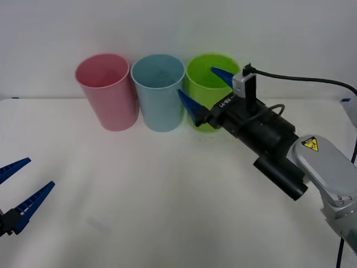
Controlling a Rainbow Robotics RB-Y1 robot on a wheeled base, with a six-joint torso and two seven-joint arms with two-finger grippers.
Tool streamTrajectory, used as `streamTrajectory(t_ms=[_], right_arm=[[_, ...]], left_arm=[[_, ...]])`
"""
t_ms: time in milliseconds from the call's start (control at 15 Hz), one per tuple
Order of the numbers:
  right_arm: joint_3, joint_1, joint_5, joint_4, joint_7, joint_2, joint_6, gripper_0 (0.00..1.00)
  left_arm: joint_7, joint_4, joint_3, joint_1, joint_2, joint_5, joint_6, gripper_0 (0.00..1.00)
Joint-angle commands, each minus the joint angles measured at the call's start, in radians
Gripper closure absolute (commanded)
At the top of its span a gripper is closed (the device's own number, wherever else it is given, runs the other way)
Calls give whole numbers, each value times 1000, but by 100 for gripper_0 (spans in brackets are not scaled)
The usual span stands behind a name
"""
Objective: Grasp the object on the table and drop it into the matching bin: aluminum can to the light blue bin, PET bottle to the pink bin.
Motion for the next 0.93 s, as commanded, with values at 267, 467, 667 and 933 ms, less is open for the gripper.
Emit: streamTrajectory(t_ms=[267, 467, 667, 933], right_arm=[[-190, 270, 9, -119, 51, -26, -196, 0], [-260, 398, 4, -174, 107, -23, -239, 0], [-377, 504, -33, -178, 229, 14, -377, 0], [-530, 634, -45, -179, 266, 76, -567, 0]], left_arm=[[0, 0, 0, 0, 0, 0, 0, 0], [0, 0, 0, 0, 0, 0, 0, 0], [0, 0, 0, 0, 0, 0, 0, 0], [0, 0, 0, 0, 0, 0, 0, 0]])
